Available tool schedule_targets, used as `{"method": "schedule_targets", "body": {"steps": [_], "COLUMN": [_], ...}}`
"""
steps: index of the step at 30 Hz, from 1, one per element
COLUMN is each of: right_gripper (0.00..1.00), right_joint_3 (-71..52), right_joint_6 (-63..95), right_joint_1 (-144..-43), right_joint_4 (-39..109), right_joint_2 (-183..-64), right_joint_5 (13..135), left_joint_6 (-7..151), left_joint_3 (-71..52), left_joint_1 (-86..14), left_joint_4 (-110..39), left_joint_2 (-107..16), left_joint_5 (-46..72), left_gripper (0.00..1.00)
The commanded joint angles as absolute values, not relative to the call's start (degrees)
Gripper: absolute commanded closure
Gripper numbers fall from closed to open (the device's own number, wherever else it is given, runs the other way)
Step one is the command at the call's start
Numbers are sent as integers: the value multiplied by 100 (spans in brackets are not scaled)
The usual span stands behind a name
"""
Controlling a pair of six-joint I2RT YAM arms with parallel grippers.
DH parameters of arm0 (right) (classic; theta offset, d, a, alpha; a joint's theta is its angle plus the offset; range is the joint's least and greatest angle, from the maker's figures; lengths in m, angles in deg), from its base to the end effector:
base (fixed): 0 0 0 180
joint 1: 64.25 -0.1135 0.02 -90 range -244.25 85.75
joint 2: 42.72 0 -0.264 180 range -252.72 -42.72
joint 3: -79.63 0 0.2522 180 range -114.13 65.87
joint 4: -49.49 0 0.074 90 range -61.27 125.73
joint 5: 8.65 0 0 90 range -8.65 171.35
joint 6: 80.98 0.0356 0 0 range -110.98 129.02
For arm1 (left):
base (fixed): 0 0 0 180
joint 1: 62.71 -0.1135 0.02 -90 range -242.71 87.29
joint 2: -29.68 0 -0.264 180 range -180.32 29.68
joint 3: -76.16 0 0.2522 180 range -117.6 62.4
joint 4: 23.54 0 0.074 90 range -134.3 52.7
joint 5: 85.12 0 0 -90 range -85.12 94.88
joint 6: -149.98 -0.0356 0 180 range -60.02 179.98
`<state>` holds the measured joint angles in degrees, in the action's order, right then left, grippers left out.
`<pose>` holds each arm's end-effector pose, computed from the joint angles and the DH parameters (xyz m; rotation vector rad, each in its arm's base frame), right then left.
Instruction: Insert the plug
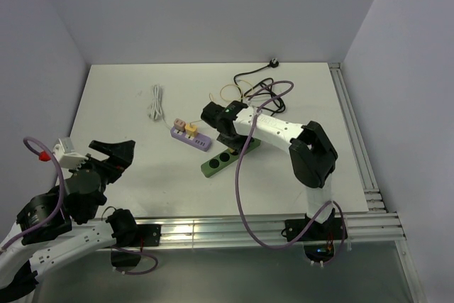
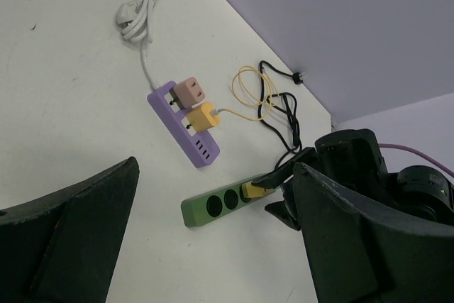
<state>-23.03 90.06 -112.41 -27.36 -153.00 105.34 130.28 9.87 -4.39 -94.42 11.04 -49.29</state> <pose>0.2588 0.2673 0.2217 0.7965 2.6007 -0.1292 0.0387 -0.0077 0.3469 -0.7718 1.6847 -0.6535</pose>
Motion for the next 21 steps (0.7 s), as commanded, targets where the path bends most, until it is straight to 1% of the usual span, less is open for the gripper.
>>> {"method": "schedule_targets", "body": {"steps": [1,8,11,12,14,15,17,20,21], "right_gripper": [35,38,44,49,51,57,63,94,100], "right_joint_3": [-2351,-2316,-2342,-2342,-2307,-2316,-2342,-2159,-2088], "right_joint_6": [8962,8883,8892,8874,8856,8856,8882,8857,8839], "right_joint_1": [-11153,-11057,-11048,-11039,-11022,-11021,-11030,-11030,-11022], "right_joint_4": [-2615,-2457,-2483,-2483,-2430,-2439,-2517,-2501,-2448], "right_joint_2": [-15215,-15223,-15276,-15294,-15294,-15311,-15399,-15478,-15496], "right_joint_5": [10588,10517,10526,10517,10509,10500,10517,10465,10447], "left_joint_6": [12862,12845,12845,12836,12845,12853,12845,12853,12880], "left_joint_3": [809,765,756,756,756,756,747,721,721], "left_joint_1": [-435,-435,-435,-435,-435,-435,-435,-435,-435], "left_joint_4": [-9258,-9276,-9276,-9276,-9284,-9276,-9267,-9302,-9328], "left_joint_2": [999,973,955,964,946,955,946,946,946], "left_joint_5": [-4891,-4908,-4900,-4891,-4891,-4891,-4882,-4873,-4873], "left_gripper": [5,5,5,5,5,5,5,5,5]}}
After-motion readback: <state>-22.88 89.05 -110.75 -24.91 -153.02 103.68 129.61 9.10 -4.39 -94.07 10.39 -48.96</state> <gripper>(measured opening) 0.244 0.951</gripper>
